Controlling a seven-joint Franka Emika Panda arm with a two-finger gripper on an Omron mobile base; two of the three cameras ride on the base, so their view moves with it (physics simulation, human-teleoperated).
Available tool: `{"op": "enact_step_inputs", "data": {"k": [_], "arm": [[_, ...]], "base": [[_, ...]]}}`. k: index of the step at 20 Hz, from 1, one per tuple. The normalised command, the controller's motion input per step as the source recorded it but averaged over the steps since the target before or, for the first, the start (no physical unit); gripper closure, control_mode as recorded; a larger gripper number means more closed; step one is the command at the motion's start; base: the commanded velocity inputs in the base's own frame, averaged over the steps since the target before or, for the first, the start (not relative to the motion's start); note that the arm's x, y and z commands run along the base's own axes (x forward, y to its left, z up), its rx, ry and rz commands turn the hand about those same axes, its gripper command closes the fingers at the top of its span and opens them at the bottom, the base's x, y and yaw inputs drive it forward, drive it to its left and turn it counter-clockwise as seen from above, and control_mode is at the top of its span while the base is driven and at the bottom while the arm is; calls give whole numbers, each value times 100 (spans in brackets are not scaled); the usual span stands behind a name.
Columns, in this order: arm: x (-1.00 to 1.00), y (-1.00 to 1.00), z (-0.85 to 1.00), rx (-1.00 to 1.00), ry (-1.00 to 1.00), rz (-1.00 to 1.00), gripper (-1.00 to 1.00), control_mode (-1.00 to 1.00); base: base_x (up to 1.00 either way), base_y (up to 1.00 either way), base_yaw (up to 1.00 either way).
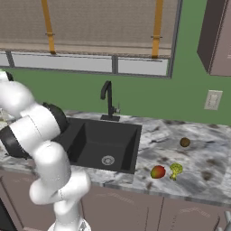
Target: There is a mixed pile of frozen fruits and vegetables on the counter. Locate all the frozen vegetables and place the items in a bowl on the counter. Take all the frozen fruits and defrost them in a running sink.
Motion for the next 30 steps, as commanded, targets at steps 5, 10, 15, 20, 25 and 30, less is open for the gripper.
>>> {"op": "enact_step_inputs", "data": {"k": [5, 10, 15, 20, 25, 30], "arm": [[35, -98, 32, 15, -6, -2, -100, -100], [28, -86, -11, 0, 0, 2, -100, -100], [0, -23, -6, -2, 0, -2, -100, -100], [1, -21, -1, 0, 0, 0, -100, -100], [2, -37, 0, 0, 0, 0, -100, -100], [0, -100, 2, 3, 0, 0, -100, -100]], "base": [[0, 0, 0], [0, 0, 0], [0, 0, 0], [0, 0, 0], [0, 0, 0], [0, 0, 0]]}}
